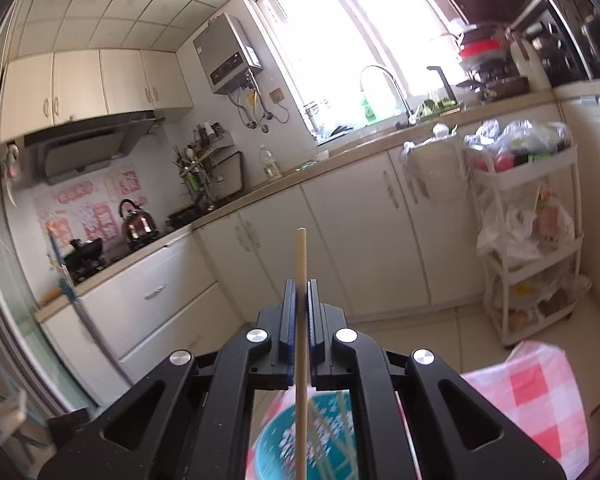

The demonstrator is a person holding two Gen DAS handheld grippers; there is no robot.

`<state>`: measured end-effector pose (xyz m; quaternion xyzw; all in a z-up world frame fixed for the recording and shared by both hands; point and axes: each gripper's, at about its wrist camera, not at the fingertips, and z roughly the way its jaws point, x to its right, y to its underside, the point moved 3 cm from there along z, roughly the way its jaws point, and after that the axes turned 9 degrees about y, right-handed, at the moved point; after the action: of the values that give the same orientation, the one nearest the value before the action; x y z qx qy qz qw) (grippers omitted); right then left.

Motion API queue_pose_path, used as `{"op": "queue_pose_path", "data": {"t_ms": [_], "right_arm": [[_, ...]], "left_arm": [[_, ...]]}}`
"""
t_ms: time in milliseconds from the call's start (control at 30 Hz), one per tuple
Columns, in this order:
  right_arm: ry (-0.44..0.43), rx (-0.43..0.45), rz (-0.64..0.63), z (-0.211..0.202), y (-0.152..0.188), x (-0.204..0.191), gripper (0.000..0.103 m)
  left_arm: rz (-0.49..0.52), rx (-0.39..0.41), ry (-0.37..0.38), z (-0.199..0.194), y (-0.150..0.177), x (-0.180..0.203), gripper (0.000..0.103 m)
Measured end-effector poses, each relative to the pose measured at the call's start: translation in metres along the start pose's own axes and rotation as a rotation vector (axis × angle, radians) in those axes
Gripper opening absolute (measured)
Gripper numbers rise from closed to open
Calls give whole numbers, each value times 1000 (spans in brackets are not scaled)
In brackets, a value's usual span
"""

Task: Organize utensils
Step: 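Lift the chopstick over the teal bin and open the right gripper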

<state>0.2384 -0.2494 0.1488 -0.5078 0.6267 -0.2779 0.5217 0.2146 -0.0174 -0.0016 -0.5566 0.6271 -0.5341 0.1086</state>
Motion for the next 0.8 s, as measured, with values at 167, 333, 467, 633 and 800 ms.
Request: {"op": "queue_pose_path", "data": {"t_ms": [167,333,467,633,800], "right_arm": [[99,2,-60,39,13,-6,6],[122,-47,-74,46,31,-2,6],[109,-74,-92,28,41,-1,7],[98,-113,-126,-5,51,2,13],[113,-148,-117,-51,70,16,23]], "left_arm": [[-35,-8,-1,-1,-4,-5,58],[-35,-11,-1,-3,-6,-5,58],[-17,-21,-28,-2,-5,-2,58],[21,-34,-80,-1,-1,4,63],[42,-48,-92,-4,6,8,67]]}}
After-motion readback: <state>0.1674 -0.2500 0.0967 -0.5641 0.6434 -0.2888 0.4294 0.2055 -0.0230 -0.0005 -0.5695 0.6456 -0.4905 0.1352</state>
